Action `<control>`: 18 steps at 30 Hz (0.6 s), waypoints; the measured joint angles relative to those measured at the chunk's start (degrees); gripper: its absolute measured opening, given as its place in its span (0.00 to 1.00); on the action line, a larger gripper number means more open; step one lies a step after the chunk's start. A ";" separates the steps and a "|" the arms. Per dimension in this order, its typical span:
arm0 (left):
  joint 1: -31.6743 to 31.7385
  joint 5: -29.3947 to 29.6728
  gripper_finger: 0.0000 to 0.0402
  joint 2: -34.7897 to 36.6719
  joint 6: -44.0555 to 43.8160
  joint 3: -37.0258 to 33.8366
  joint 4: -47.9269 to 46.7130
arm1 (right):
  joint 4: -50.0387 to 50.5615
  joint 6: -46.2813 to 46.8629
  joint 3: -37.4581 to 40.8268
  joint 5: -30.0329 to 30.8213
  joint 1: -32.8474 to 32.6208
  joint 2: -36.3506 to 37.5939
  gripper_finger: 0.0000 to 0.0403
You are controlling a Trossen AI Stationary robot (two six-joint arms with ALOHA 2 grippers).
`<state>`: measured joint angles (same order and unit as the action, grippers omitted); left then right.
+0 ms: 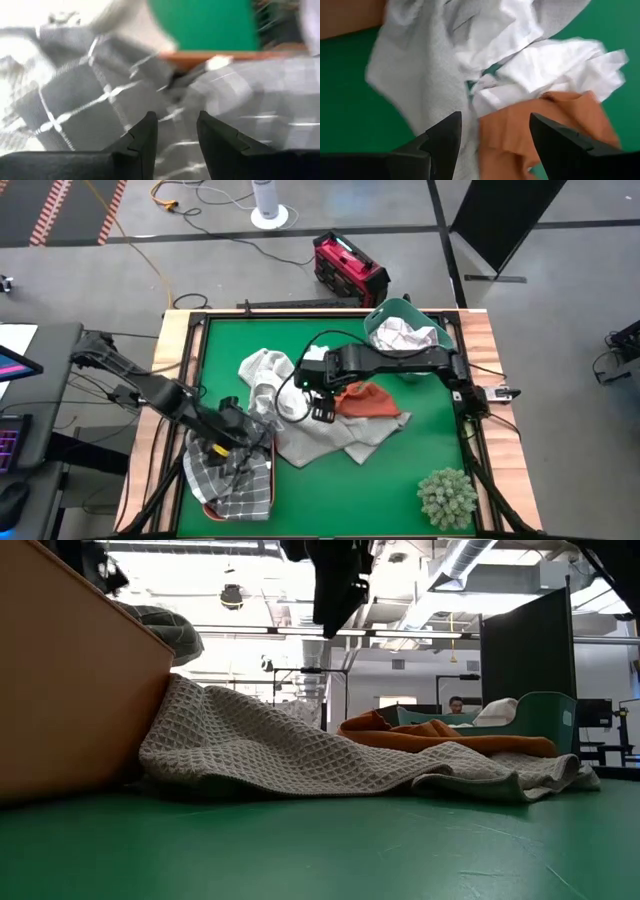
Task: Sort towels by color in basket
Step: Put the gray patterned towel into the orange bin
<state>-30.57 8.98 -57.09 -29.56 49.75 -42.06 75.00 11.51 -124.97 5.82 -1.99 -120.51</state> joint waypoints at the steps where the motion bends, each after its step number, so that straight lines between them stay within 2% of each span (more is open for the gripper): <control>1: 0.01 0.84 0.32 -0.79 -0.03 -1.70 0.87 | -0.10 -0.02 0.00 0.11 0.06 -0.02 0.66; 5: 0.02 1.61 0.32 -3.46 -0.47 -9.23 7.88 | -0.34 0.46 -0.04 1.36 0.31 0.59 0.66; 8: 0.26 1.63 0.32 -4.87 -2.06 -11.84 10.05 | -0.21 0.50 -0.33 2.08 0.56 0.79 0.66; 15: 0.20 1.40 0.32 -3.09 -2.27 -9.10 5.31 | -0.29 0.38 -0.94 2.01 -0.03 0.86 0.66; 18: 0.13 -0.86 0.32 -0.77 -1.78 -6.42 3.56 | -0.17 -1.92 -0.94 1.74 -0.78 0.86 0.66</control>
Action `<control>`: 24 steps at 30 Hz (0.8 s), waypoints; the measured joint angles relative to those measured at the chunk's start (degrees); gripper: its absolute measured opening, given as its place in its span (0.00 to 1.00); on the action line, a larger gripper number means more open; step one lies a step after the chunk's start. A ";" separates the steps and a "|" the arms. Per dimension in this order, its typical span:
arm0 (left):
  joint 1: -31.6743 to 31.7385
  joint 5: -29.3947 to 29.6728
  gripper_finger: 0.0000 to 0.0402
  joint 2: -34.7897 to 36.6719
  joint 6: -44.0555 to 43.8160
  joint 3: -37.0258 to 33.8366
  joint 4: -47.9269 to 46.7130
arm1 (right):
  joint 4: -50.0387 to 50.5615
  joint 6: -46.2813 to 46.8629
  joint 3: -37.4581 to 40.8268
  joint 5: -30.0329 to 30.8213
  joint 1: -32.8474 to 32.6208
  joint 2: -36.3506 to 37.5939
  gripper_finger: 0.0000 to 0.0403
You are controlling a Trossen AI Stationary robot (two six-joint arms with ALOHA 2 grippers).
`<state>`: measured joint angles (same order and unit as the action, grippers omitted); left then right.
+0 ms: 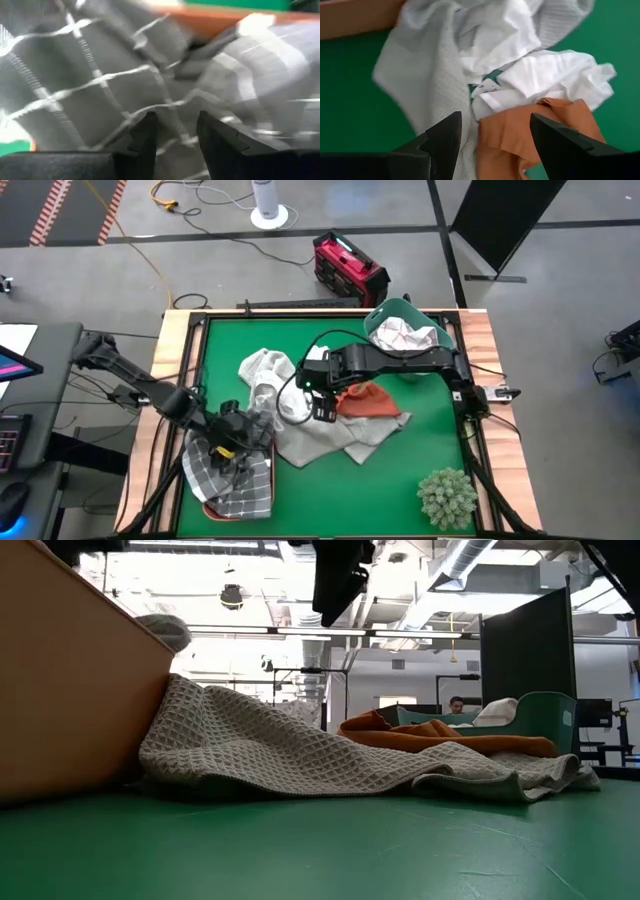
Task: Sort towels by color in basket
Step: Put the gray patterned towel into the orange bin, then put the orange towel into the orange bin
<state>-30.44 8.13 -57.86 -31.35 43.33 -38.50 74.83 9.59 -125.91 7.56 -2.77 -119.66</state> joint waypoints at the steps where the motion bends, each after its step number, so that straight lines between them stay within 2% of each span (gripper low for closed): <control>1: 0.00 -1.05 0.32 0.75 0.46 1.06 -0.08 | -0.13 -0.84 0.03 -0.28 -0.04 -0.01 0.66; 8: -0.02 -3.35 0.32 5.36 0.60 8.46 -0.77 | -0.27 -0.21 1.75 -1.32 1.41 -2.87 0.66; 15: 0.06 1.15 0.32 7.42 -3.08 12.94 -0.75 | 1.79 -0.66 1.92 -0.12 1.25 -8.25 0.66; 24: 0.07 1.24 0.32 9.29 -11.33 13.92 -3.46 | 15.15 -1.38 1.97 -0.24 1.40 -10.06 0.66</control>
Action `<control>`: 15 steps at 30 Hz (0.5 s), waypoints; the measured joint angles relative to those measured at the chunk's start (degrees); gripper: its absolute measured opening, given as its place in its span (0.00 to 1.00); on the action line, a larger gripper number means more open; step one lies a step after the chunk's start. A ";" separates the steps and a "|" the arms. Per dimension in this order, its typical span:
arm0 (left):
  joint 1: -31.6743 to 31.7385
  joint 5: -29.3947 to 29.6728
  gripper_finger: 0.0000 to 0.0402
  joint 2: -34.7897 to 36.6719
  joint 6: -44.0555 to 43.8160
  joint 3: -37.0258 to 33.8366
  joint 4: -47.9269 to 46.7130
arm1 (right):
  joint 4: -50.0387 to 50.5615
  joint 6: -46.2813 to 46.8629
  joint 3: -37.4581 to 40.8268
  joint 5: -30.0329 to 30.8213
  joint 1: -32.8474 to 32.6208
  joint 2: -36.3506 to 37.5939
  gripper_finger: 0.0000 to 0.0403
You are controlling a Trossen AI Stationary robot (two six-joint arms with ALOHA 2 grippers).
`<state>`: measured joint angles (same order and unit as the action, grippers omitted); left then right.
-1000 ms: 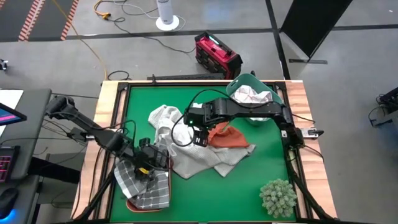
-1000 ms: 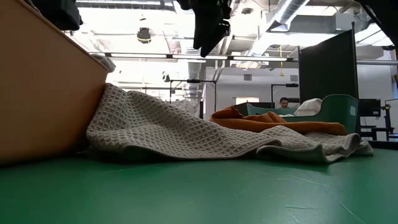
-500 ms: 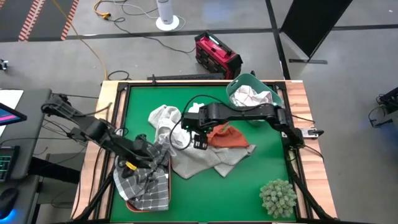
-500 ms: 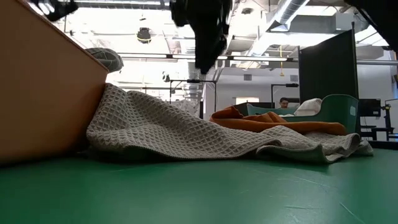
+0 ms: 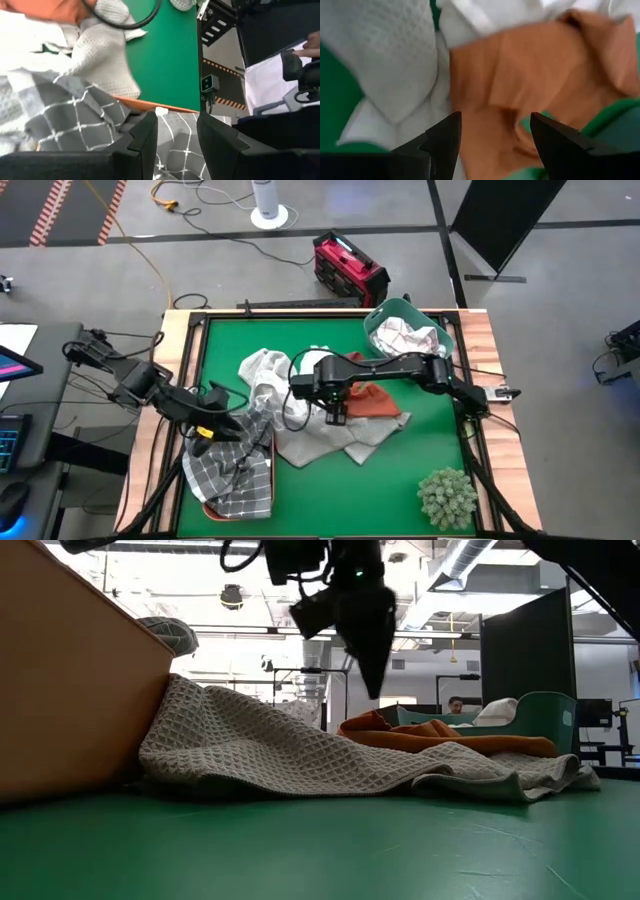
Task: Sort towels by color in basket
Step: Put the orange towel into the orange bin
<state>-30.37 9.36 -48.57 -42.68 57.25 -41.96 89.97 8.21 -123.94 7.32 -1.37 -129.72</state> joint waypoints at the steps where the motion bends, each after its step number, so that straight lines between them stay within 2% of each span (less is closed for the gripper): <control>1: 0.00 0.25 0.32 0.42 -0.60 0.00 -0.55 | 0.27 0.41 0.00 -0.72 0.11 0.03 0.66; 4: 0.51 2.13 0.32 1.69 -1.75 0.00 -2.99 | -0.73 2.78 0.12 -6.02 1.16 0.01 0.66; 7: 1.61 3.40 0.32 2.83 -2.40 0.00 -3.75 | -4.15 4.54 4.33 -5.74 2.01 0.27 0.66; 15: 2.16 1.72 0.32 4.67 -3.92 0.00 -5.49 | -14.21 5.31 18.12 -5.63 2.54 0.10 0.63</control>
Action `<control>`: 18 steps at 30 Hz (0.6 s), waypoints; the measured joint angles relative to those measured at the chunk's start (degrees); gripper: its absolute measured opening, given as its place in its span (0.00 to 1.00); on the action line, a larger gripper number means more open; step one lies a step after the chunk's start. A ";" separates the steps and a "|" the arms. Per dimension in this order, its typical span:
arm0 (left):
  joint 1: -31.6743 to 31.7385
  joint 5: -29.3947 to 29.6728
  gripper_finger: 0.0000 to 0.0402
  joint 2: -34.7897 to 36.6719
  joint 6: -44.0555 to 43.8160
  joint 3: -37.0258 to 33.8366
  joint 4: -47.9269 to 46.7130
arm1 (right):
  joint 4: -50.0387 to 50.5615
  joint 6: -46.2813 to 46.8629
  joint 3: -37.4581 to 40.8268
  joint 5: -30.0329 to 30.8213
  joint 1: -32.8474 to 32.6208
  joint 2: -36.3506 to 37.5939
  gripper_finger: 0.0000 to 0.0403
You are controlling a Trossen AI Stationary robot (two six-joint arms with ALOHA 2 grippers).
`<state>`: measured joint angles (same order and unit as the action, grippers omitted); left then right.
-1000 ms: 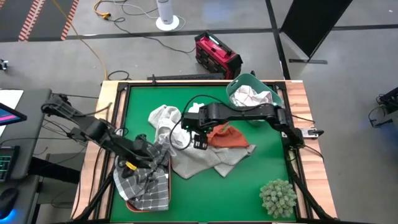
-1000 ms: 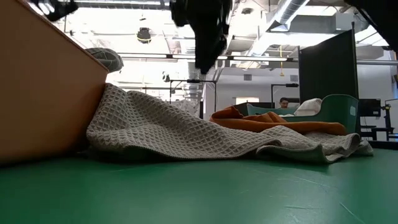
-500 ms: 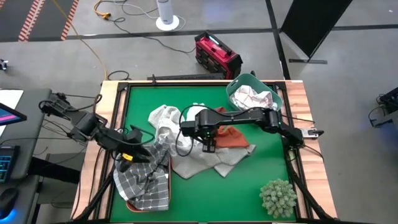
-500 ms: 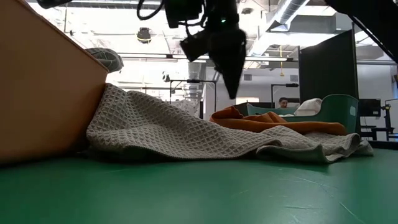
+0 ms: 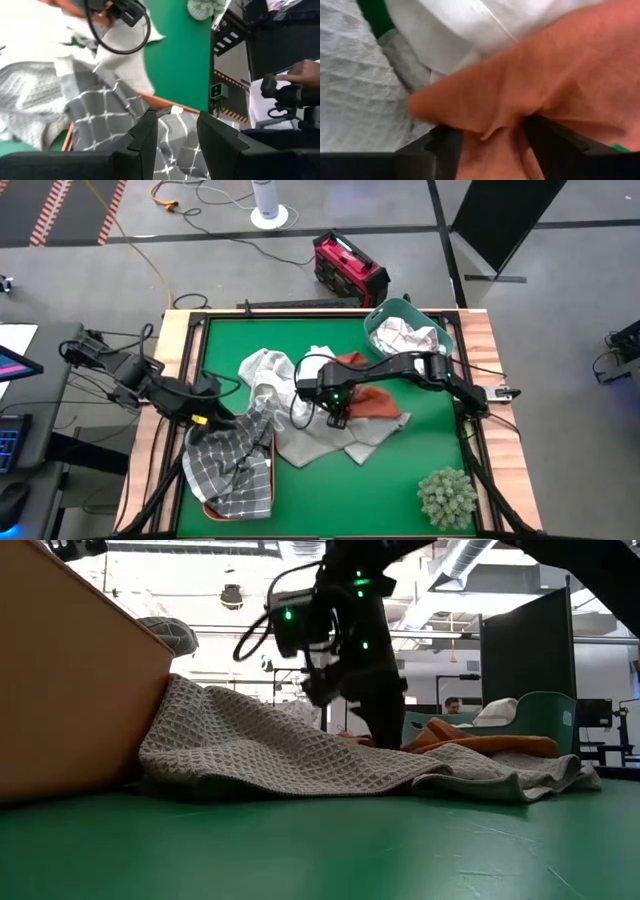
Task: Sort towels by color in basket
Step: Put the orange towel into the orange bin
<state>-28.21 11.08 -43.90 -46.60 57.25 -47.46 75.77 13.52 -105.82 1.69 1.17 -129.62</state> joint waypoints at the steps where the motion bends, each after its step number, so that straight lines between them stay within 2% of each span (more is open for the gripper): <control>1: -0.01 -0.05 0.32 0.20 -0.21 0.00 -0.66 | -0.99 -0.02 0.59 0.00 0.00 0.00 0.60; 4: -0.04 -0.14 0.32 1.12 -0.20 0.00 -2.14 | -2.98 -1.17 1.00 -0.04 0.04 0.04 0.45; 8: -0.04 -0.11 0.32 2.74 1.90 0.00 -3.49 | -4.76 -3.51 1.05 -1.78 1.22 0.04 0.13; 9: -0.04 0.01 0.32 3.19 2.43 0.00 -3.79 | -5.06 -3.45 0.97 -2.83 1.75 0.04 0.07; 13: -0.04 0.44 0.32 5.14 3.81 0.00 -4.53 | -4.67 -3.06 -1.12 -3.72 2.91 1.05 0.05; 18: -0.04 2.66 0.32 7.82 2.06 0.00 -7.59 | -6.09 -6.04 -5.25 -3.56 3.13 6.90 0.05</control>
<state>-28.25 13.74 -36.08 -44.53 57.25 -55.05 69.68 7.48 -111.06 -1.87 4.29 -122.72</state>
